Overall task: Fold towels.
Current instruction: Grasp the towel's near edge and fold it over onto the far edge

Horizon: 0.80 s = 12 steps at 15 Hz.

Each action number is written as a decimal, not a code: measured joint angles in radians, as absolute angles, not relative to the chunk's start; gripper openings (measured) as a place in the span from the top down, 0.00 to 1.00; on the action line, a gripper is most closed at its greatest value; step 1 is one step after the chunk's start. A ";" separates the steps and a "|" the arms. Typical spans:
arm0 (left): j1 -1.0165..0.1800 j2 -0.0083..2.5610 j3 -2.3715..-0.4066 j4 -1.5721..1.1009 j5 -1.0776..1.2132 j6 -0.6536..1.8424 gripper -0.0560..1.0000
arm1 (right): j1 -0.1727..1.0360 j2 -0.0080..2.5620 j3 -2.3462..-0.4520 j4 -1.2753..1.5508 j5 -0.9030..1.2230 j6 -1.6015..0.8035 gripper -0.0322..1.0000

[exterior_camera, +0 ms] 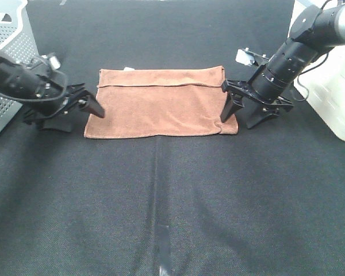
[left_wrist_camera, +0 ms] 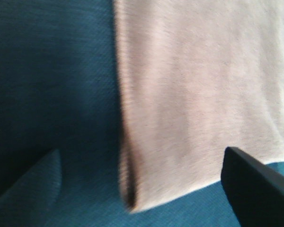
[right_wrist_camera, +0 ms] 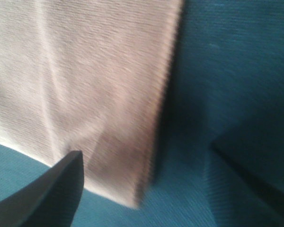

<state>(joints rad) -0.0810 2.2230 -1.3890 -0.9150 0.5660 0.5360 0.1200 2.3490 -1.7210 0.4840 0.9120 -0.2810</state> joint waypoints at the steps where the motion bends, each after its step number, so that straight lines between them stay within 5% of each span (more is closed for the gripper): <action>1: -0.104 2.242 -1.412 -0.919 0.561 0.532 0.15 | 0.120 2.356 -1.722 0.516 0.909 -0.300 0.32; 4: -0.131 2.268 -1.437 -0.929 0.549 0.495 0.39 | 0.120 2.380 -1.724 0.624 0.882 -0.336 0.50; 7: -0.135 2.281 -1.436 -0.908 0.551 0.488 0.88 | 0.120 2.385 -1.723 0.634 0.874 -0.330 0.88; 8: -0.135 2.281 -1.435 -0.895 0.555 0.487 0.93 | 0.120 2.385 -1.723 0.634 0.874 -0.325 0.97; 12: -0.110 2.247 -1.432 -0.824 0.624 0.480 0.94 | 0.120 2.377 -1.722 0.605 0.893 -0.277 0.97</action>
